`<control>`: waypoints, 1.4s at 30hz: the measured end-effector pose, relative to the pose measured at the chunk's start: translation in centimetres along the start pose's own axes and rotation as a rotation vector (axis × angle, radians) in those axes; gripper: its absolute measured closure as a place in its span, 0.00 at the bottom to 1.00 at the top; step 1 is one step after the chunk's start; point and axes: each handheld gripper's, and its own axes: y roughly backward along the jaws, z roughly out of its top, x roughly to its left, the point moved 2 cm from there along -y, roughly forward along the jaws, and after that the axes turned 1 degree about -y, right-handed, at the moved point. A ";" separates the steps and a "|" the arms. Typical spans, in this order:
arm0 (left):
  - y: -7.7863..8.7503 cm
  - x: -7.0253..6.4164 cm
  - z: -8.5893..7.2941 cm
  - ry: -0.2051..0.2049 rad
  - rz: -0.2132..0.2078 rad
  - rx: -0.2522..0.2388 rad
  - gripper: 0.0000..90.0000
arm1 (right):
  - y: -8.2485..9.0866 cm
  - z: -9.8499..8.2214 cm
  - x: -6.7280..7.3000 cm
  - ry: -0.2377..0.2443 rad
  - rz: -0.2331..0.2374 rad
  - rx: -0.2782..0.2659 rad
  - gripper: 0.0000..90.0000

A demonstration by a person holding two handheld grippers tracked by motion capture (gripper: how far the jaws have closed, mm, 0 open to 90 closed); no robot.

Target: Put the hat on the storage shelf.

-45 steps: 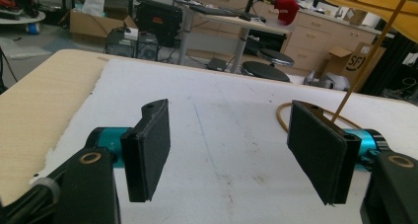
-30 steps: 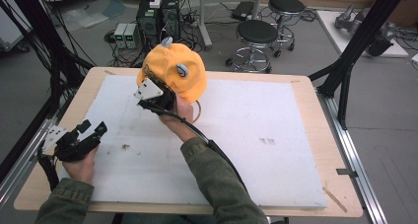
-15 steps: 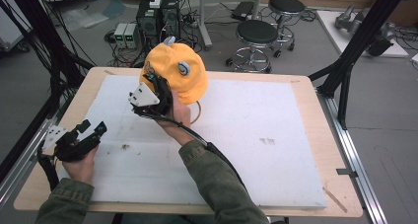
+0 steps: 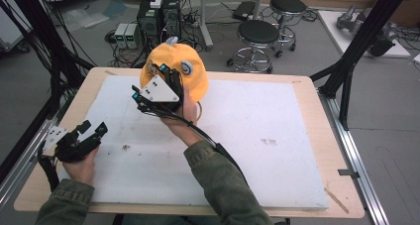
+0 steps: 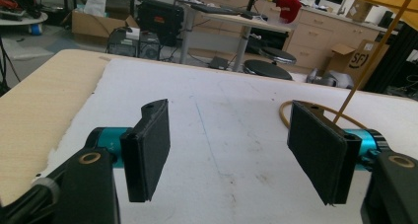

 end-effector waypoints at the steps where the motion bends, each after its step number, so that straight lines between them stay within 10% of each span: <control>1: 0.0 0.0 0.0 0.000 0.000 0.000 0.37 | 0.3 0.1 -0.2 -0.003 -0.009 -0.008 0.23; 13: 0.1 -0.1 0.0 -0.007 0.003 -0.002 0.37 | 5.0 0.5 -5.6 -0.066 -0.159 -0.084 0.23; 28: 0.2 -0.2 0.0 -0.009 0.004 0.004 0.37 | 15.2 -2.5 -13.1 -0.204 -0.367 -0.147 0.23; 42: 0.3 -0.3 0.0 -0.009 0.008 0.005 0.37 | 19.3 -5.4 -15.5 -0.296 -0.447 -0.102 0.23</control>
